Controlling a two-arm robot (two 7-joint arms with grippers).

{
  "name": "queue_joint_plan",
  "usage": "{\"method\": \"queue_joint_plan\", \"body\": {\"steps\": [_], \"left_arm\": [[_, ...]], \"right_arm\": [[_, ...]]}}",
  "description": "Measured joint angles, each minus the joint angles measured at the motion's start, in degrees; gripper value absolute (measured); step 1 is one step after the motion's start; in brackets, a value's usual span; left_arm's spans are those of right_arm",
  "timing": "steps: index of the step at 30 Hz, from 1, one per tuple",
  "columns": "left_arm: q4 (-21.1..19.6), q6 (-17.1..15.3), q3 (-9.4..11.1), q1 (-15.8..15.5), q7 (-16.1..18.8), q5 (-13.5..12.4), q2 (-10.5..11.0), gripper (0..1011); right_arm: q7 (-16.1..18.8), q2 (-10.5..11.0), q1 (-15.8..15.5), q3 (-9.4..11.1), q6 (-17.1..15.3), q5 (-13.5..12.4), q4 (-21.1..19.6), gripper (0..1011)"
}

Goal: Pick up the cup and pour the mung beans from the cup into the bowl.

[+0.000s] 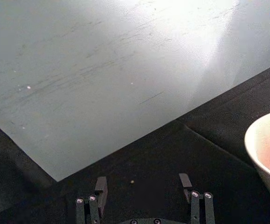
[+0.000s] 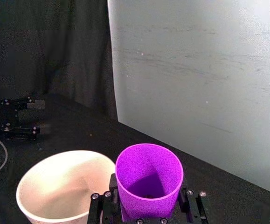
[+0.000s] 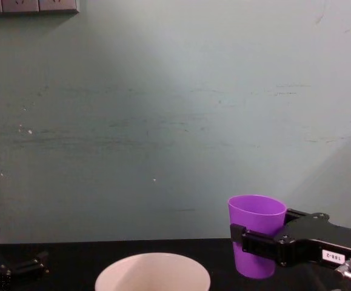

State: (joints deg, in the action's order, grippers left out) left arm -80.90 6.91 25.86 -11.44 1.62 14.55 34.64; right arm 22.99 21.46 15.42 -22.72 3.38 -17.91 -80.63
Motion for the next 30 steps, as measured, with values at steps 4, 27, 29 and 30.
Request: {"method": "queue_joint_plan", "body": {"steps": [4, 27, 29, 30], "left_arm": [[0.0, 0.0, 0.0, 0.0, 0.0, 0.0, 0.0, 1000], [0.0, 0.0, 0.0, 0.0, 0.0, 0.0, 0.0, 1000], [0.0, 0.0, 0.0, 0.0, 0.0, 0.0, 0.0, 1000], [0.0, 0.0, 0.0, 0.0, 0.0, 0.0, 0.0, 1000]], "right_arm": [[0.0, 0.0, 0.1, -0.1, 0.1, 0.0, 0.2, 719], [0.0, -0.1, 0.2, -0.2, 0.5, 0.0, 0.6, 720], [0.0, -0.1, 0.2, -0.2, 0.5, 0.0, 0.6, 719], [0.0, -0.1, 0.2, -0.2, 0.5, 0.0, 0.6, 720]]}}
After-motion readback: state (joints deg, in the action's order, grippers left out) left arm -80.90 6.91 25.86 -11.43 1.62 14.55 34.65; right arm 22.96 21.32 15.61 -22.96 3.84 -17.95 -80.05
